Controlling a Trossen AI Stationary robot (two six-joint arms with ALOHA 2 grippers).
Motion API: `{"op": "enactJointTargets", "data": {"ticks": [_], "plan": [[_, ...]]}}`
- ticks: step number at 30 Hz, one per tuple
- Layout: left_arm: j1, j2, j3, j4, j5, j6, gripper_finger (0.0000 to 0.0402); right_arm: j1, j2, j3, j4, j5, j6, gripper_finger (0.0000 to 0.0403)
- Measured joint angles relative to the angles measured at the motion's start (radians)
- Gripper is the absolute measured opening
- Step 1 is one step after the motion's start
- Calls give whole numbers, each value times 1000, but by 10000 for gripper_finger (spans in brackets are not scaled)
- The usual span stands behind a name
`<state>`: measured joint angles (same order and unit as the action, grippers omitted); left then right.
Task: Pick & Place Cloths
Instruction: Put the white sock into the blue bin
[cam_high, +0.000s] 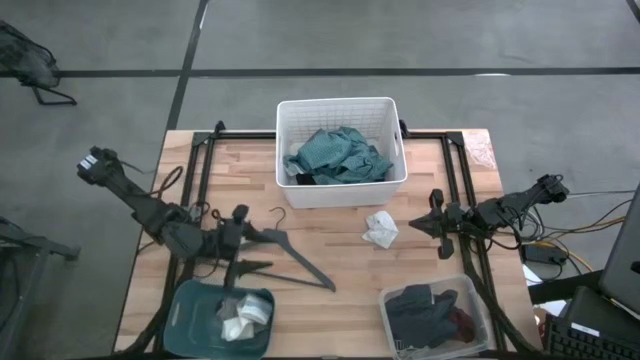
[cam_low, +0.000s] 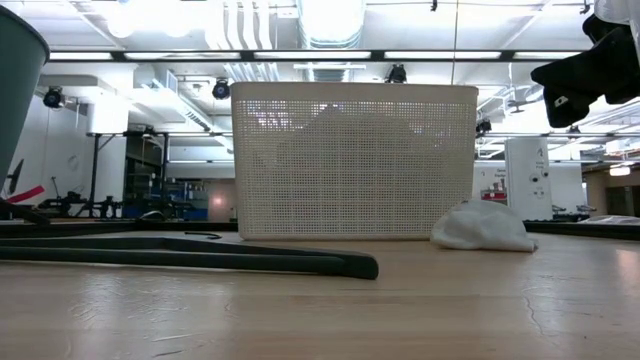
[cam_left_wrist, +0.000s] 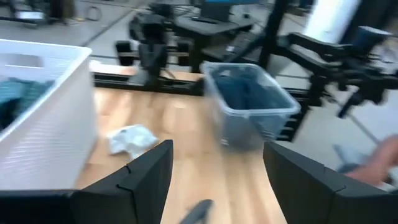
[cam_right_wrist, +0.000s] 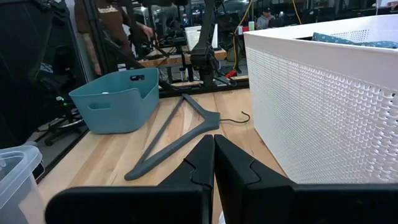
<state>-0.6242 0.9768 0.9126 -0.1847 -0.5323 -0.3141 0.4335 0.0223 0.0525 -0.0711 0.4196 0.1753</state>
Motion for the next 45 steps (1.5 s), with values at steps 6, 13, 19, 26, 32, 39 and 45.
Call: {"op": "enactJointTargets", "data": {"ticks": [6, 13, 19, 26, 32, 39, 45], "plan": [[32, 9, -3, -2, -20, 18, 255, 0, 0, 0, 0, 0, -1, 8], [41, 32, -3, -2, -15, 19, 255, 0, 0, 0, 0, 0, -3, 8], [41, 49, -3, -2, -9, 19, 255, 0, 0, 0, 0, 0, -2, 8], [43, 61, -3, 3, -2, 33, 255, 0, 0, 0, 0, 0, 0, 8], [55, 61, -4, 77, -3, 81, 255, 0, 0, 0, 0, 0, -2, 8], [94, 61, -3, 110, -3, 102, 255, 0, 0, 0, 0, 0, -2, 8], [106, 61, -15, 110, -3, 100, 255, 0, 0, 0, 0, 0, 0, 8]]}}
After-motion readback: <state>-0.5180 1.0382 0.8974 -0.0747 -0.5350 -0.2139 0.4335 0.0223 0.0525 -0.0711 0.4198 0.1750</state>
